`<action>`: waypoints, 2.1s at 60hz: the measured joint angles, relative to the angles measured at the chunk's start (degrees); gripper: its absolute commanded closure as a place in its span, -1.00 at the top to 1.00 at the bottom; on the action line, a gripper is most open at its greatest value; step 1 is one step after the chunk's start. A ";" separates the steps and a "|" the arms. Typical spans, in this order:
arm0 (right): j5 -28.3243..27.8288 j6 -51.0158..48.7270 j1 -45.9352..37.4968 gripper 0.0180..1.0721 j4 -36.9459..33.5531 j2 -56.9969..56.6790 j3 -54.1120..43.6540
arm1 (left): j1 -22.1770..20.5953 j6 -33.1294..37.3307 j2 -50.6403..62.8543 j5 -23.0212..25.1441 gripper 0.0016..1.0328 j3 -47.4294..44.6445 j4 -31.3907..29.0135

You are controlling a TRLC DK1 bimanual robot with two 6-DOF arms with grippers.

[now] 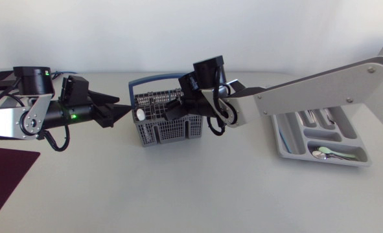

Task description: Transfer all utensils from the basket to the drawer tray.

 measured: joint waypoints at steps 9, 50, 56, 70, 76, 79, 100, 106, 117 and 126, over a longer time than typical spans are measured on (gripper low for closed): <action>0.61 -1.36 0.22 0.03 2.45 2.40 0.39 | 0.85 0.20 0.44 0.20 0.65 -0.04 0.66; 2.80 -2.62 1.95 -0.89 11.96 5.18 0.52 | 0.98 0.22 2.89 0.24 0.67 -1.22 2.84; 3.17 -2.69 2.27 -0.89 13.35 5.07 -0.48 | 0.98 0.22 2.89 0.24 0.67 -1.29 2.84; 3.65 -3.56 3.08 -0.89 14.23 2.10 -3.08 | 0.98 0.22 2.89 0.24 0.67 -1.64 2.86; 3.63 -3.98 3.19 -0.89 14.45 0.35 -3.80 | 0.98 0.22 2.89 0.24 0.67 -1.66 2.84; 3.63 -4.11 3.28 -0.89 14.45 -0.55 -4.00 | 0.98 0.22 2.89 0.24 0.67 -1.66 2.84; 3.82 -4.13 3.43 -0.89 13.44 -9.66 -5.86 | 0.48 0.22 2.89 0.20 0.68 -1.66 2.80; 3.82 -4.13 3.45 -0.89 11.98 -13.27 -6.49 | 0.20 0.22 2.80 0.20 0.68 -1.66 2.51; 3.72 -4.11 3.50 -0.89 5.51 -20.20 -6.60 | 0.15 0.20 1.53 0.20 0.68 -1.66 -0.15; 2.97 -3.87 3.15 -0.89 -4.79 -24.98 -6.19 | 0.04 0.20 -0.04 0.20 0.70 -1.64 -1.99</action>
